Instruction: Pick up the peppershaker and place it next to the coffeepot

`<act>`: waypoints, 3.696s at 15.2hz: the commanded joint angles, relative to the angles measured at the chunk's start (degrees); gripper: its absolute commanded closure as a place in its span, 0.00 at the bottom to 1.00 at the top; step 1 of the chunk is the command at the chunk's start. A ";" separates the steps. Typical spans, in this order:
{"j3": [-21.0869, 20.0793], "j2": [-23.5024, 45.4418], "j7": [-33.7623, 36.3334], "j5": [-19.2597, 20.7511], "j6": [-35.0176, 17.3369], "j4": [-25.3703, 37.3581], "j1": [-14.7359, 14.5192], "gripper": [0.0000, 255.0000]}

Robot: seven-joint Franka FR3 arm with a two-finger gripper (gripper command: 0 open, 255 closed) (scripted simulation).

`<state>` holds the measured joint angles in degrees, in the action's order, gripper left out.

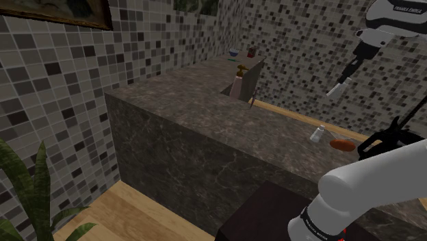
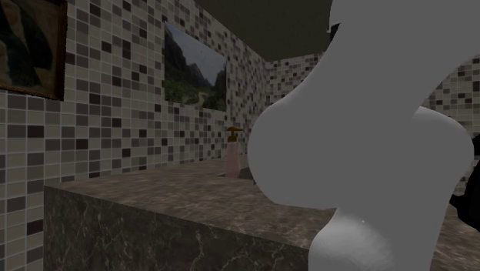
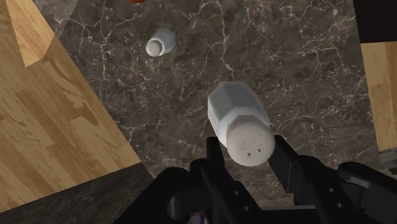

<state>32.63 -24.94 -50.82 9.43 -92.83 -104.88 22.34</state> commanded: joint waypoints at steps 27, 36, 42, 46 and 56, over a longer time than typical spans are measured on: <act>6.22 -21.13 -10.02 12.20 -2.56 -20.75 10.64 1.00; 8.39 -22.51 -9.74 14.30 -8.61 -28.01 11.74 1.00; 10.20 -22.86 -9.64 15.83 -12.79 -32.40 12.34 1.00; 11.59 -22.80 -9.60 16.90 -15.66 -35.13 12.67 1.00; 15.70 -21.53 -9.60 19.75 -23.30 -41.24 13.09 1.00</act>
<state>47.92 -46.68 -60.46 28.91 -115.30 -145.55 35.45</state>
